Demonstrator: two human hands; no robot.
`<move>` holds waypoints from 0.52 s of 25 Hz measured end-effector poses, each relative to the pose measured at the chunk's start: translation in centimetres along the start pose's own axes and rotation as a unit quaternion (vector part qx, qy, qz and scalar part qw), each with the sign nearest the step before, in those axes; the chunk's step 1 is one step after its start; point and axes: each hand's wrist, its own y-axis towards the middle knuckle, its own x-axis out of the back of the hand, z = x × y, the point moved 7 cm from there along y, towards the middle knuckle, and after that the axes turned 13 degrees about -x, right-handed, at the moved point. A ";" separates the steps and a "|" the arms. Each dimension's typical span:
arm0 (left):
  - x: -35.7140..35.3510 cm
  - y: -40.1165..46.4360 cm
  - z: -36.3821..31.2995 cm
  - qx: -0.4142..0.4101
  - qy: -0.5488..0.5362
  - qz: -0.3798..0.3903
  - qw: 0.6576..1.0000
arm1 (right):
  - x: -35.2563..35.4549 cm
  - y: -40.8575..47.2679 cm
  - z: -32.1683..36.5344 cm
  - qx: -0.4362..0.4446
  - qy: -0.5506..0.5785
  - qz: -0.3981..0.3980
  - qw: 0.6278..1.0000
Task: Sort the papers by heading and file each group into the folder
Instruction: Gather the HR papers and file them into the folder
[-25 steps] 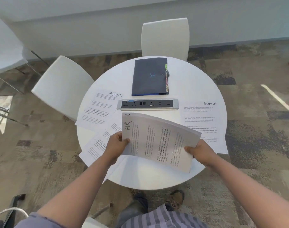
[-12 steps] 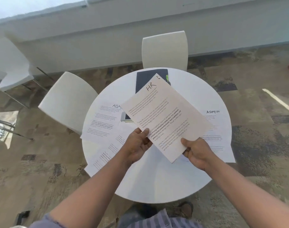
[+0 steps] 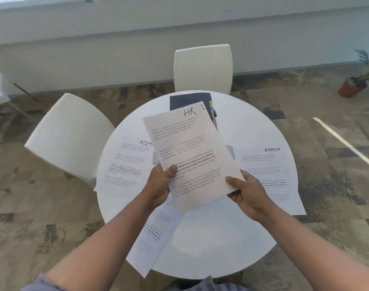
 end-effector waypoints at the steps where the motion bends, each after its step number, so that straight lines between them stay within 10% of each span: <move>1: 1.1 0.7 -0.4 0.005 0.025 0.023 0.999 | -0.1 0.1 0.6 0.003 -0.027 -0.006 1.000; 13: 2.8 5.1 -0.3 0.076 0.130 0.186 0.971 | -2.8 3.5 0.2 -0.062 -0.177 -0.035 0.982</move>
